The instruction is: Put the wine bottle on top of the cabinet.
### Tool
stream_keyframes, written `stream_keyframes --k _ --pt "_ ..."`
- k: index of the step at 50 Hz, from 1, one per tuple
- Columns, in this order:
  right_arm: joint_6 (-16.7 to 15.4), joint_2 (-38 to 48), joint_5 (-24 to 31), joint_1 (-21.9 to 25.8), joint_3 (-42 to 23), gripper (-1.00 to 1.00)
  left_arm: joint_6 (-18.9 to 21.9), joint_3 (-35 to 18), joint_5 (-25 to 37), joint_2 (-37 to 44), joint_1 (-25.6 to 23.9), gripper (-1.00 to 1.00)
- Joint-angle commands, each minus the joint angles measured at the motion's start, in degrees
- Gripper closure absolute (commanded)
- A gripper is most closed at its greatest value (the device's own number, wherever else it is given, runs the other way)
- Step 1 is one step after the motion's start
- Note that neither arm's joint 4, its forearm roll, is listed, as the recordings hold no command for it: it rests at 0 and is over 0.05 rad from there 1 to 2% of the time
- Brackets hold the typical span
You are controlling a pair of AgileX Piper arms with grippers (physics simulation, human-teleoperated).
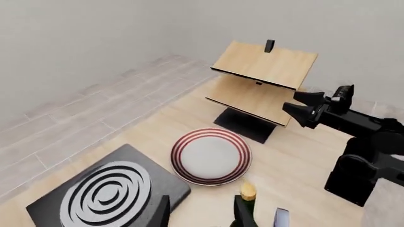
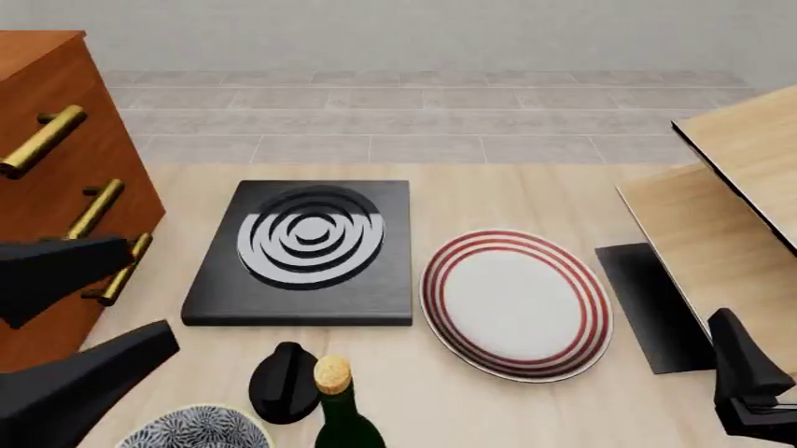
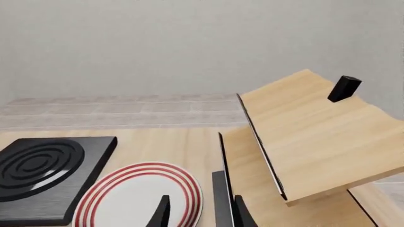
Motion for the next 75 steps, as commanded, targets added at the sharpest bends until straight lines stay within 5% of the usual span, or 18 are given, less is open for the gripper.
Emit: stream_keyframes --k 1,30,75 --pt "-0.24 0.20 -0.10 0.00 0.04 -1.00 0.26 1.27 -4.51 6.48 -5.20 -1.00" --pt "-0.31 0.03 0.03 -0.25 0.02 -1.00 -3.08 3.66 -12.49 20.98 -14.07 -1.00" --pt "-0.32 0.21 -0.15 -0.34 -0.01 -1.00 -8.37 7.12 -14.89 26.55 -14.14 -1.00"
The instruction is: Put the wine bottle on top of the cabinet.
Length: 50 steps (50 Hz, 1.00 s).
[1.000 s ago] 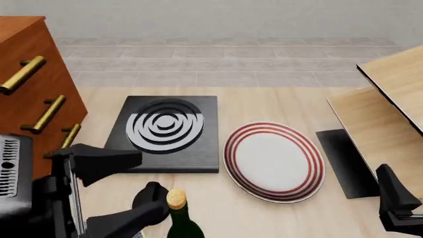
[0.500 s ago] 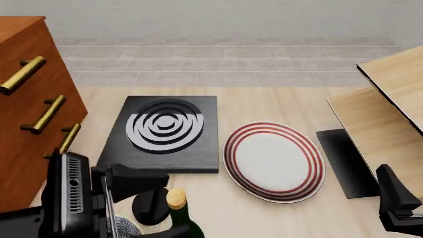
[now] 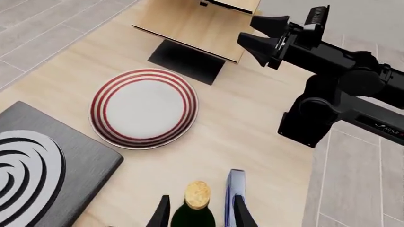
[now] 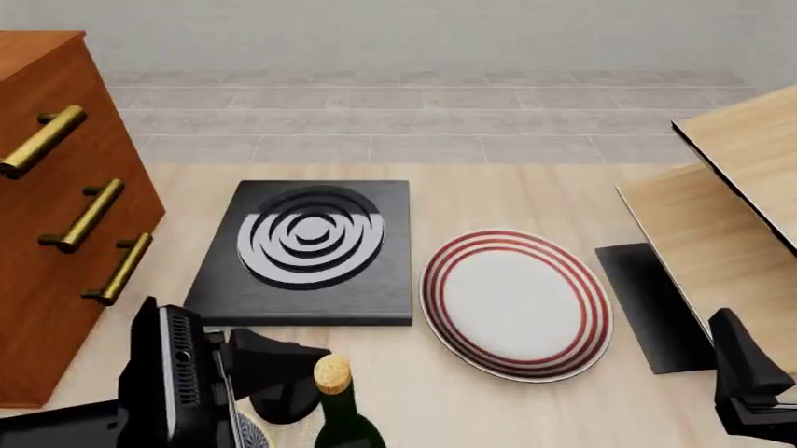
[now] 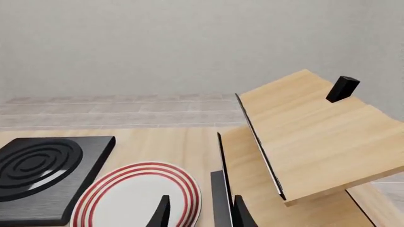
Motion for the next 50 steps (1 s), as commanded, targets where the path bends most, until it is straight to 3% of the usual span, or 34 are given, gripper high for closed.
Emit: stream_keyframes --k 1,14,26,27,50 --pt "-0.01 0.03 -0.05 -0.02 0.00 -1.00 -1.48 0.86 -0.75 0.18 0.74 -1.00" --pt "0.00 -0.07 0.05 -0.04 -0.02 -1.00 -3.45 1.38 -1.55 0.81 0.96 -1.00" --pt "-0.01 -0.44 1.38 -0.04 -0.98 -1.00 -2.05 1.82 -2.82 2.01 0.18 -1.00" --pt "-0.02 -0.42 0.95 -0.05 -0.58 -1.00 -2.32 2.07 -3.09 2.19 0.12 1.00" --pt "-0.02 -0.36 0.26 -0.04 0.10 -1.00 1.50 -3.72 1.98 -2.45 1.06 1.00"
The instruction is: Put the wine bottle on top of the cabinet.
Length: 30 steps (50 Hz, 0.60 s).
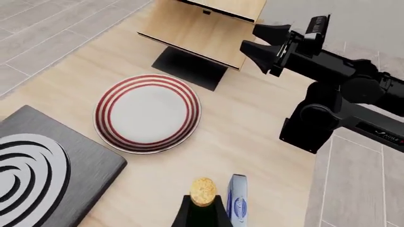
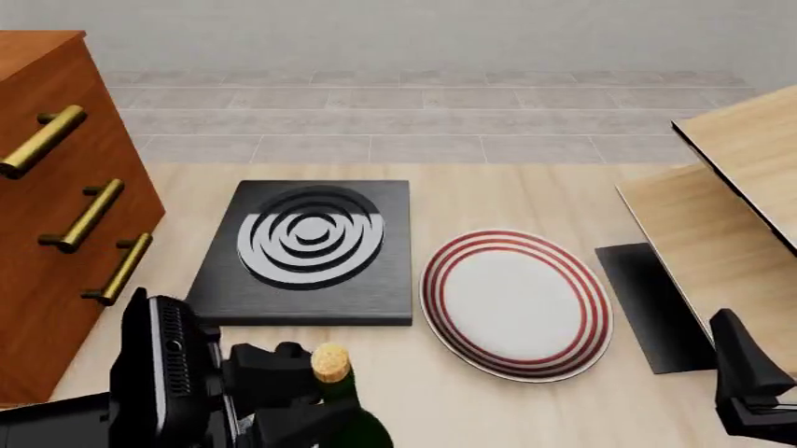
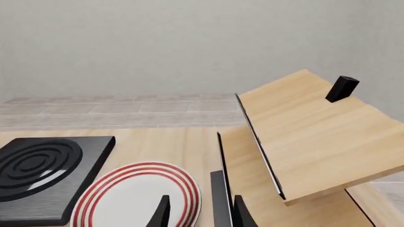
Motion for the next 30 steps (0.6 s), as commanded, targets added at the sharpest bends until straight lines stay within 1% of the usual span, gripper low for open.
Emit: stream_keyframes --k 1,5,6,10,14,15,17,20,25,26,27,30 --pt "-0.01 0.03 -0.16 0.00 0.15 -1.00 1.62 -3.50 2.47 -2.77 0.59 1.00" --pt "0.01 0.01 -0.15 0.00 0.15 -1.00 1.93 -4.54 3.27 -3.79 0.80 1.00" --pt "0.03 0.01 -0.15 -0.01 0.15 -1.00 2.69 -5.24 3.87 -4.09 0.97 1.00" --pt "0.02 0.04 -0.18 0.00 0.11 -1.00 3.51 -6.44 4.68 -4.45 1.17 1.00" --pt "0.01 0.02 -0.16 -0.01 0.09 -1.00 3.67 -7.55 5.47 -5.30 1.65 1.00" --pt "-0.01 0.00 -0.14 -0.01 0.10 -1.00 4.18 -8.76 6.10 -5.40 1.00 1.00" --pt "-0.01 0.00 -0.14 -0.01 0.10 -1.00 4.18 -9.11 6.47 -5.49 1.09 1.00" --pt "-0.09 -0.02 -0.15 0.02 0.13 -1.00 5.04 -11.16 7.85 -6.52 1.32 1.00" --pt "-0.13 -0.01 -0.15 0.03 0.11 -1.00 4.76 -13.12 9.72 -6.58 1.91 1.00" --pt "-0.11 0.02 -0.14 0.01 0.10 -1.00 6.82 -13.20 10.06 -6.56 2.24 1.00" --pt "-0.09 0.03 -0.13 -0.01 0.09 -1.00 7.80 -13.17 10.73 -6.40 3.12 1.00" --pt "-0.15 -0.01 -0.08 0.00 0.05 -1.00 6.79 -13.74 11.15 -6.36 2.97 1.00"
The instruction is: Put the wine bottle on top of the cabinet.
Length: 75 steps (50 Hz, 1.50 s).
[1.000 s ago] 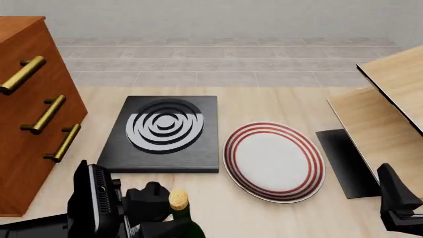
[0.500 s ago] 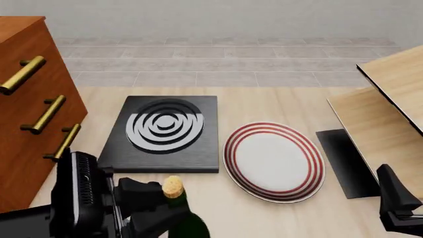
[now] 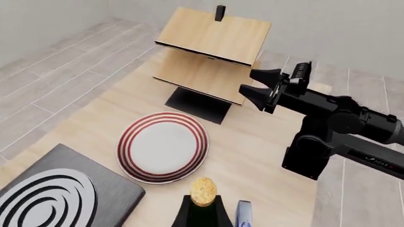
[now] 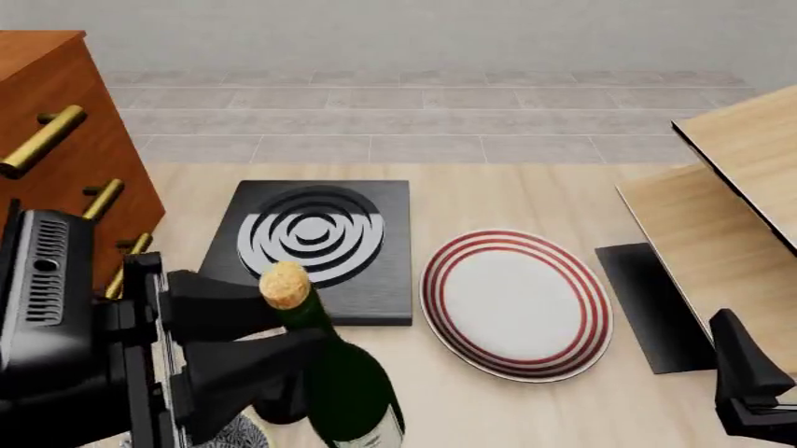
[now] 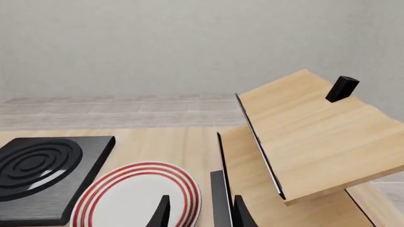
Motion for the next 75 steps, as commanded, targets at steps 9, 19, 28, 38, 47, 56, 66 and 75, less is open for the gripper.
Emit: stream_keyframes --k 9,19,28,38,47,56,66,75 --pt "-0.25 -0.04 0.47 -0.04 -0.43 -1.00 0.35 -7.07 7.62 -1.87 1.37 1.00" --pt "-0.34 -0.05 0.52 -0.21 -0.45 -1.00 -0.11 -10.13 15.81 -5.82 10.54 1.00" --pt "-0.35 -0.05 0.23 -0.22 -0.21 -1.00 2.53 -14.64 21.15 -5.46 11.72 1.00" --pt "-0.29 0.02 0.01 -0.22 -0.08 -1.00 3.45 -18.99 24.29 -2.69 11.02 1.00" --pt "-0.36 0.13 -0.07 -0.26 -0.03 -1.00 5.40 -22.08 27.92 -0.97 13.67 1.00" --pt "-0.36 0.15 -0.10 -0.27 -0.03 -1.00 6.27 -24.16 30.57 -0.32 13.99 1.00" --pt "-0.39 0.19 -0.10 -0.27 -0.05 -1.00 6.06 -30.53 35.62 0.76 14.57 1.00" --pt "-0.34 0.13 -0.04 -0.27 -0.09 -1.00 6.87 -32.22 38.15 -0.10 17.23 1.00"
